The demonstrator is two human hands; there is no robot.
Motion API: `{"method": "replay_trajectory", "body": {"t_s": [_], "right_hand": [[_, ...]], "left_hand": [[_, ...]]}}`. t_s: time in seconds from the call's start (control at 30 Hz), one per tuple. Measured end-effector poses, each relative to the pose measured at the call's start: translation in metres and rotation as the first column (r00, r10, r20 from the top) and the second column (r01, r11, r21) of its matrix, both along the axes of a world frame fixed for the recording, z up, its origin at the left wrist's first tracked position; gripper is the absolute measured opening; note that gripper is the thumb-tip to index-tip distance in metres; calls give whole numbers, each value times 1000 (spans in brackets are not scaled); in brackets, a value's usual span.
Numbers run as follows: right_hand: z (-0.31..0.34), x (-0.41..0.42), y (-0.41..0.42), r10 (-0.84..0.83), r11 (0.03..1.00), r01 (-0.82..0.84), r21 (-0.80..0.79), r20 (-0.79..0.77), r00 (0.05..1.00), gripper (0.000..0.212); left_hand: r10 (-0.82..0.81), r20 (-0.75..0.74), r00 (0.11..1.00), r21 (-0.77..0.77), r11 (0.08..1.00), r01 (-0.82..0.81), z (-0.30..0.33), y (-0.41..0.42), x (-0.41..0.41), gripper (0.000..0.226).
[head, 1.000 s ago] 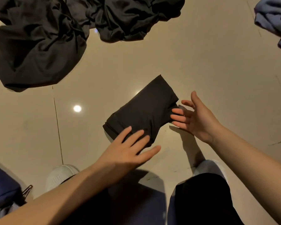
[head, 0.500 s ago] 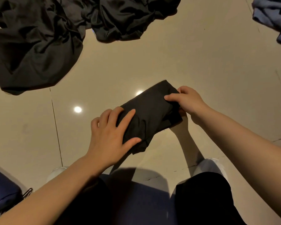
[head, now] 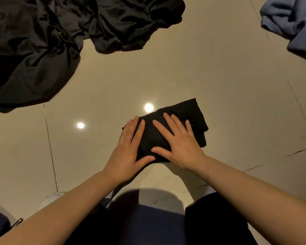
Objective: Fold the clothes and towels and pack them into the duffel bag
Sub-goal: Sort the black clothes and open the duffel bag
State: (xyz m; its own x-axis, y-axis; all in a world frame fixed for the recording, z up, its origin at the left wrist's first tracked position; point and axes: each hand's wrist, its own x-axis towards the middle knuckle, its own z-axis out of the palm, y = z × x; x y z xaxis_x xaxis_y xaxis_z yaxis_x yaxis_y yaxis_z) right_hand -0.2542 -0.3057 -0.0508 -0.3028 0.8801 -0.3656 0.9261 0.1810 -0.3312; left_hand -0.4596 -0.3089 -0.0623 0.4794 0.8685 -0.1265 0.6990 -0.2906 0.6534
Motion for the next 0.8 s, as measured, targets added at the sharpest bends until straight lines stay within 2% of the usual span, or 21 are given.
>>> {"method": "replay_trajectory", "body": {"t_s": [0.07,0.13,0.2,0.27,0.3,0.4,0.47,0.63,0.7,0.77,0.8], "right_hand": [[-1,20,5,-75,997,75,24,19,997,80],[0,42,11,-220,975,218,33,42,975,80],[3,71,16,-388,921,387,29,69,919,78],[7,107,20,-530,846,532,10,104,841,79],[10,127,20,-590,804,595,-4,126,798,80],[17,177,6,-694,698,715,-29,215,687,83],[20,195,-5,-727,657,753,-23,244,642,85],[20,203,-16,-724,669,744,-10,221,654,86],[22,198,-15,-755,642,767,-10,168,634,86],[30,188,-14,-785,619,783,57,74,615,82],[35,181,-15,-772,634,765,117,41,634,79]], "left_hand": [[-27,-60,998,8,1000,27,-3,2,9,99],[-30,-244,969,-28,999,24,-6,5,14,108],[-89,-431,898,-89,994,56,-11,9,18,114],[-167,-529,832,-150,983,102,-17,11,18,116],[-188,-542,819,-161,980,119,-22,12,17,115],[-160,-549,821,-61,987,151,-28,13,17,114],[-158,-559,814,-80,987,137,-30,13,16,113],[-123,-550,826,-53,992,112,-31,12,16,114],[-124,-545,829,-75,992,100,-30,12,16,114],[-139,-543,828,-107,990,96,-25,13,18,114],[-150,-543,826,-120,988,101,-21,13,19,114]]}}
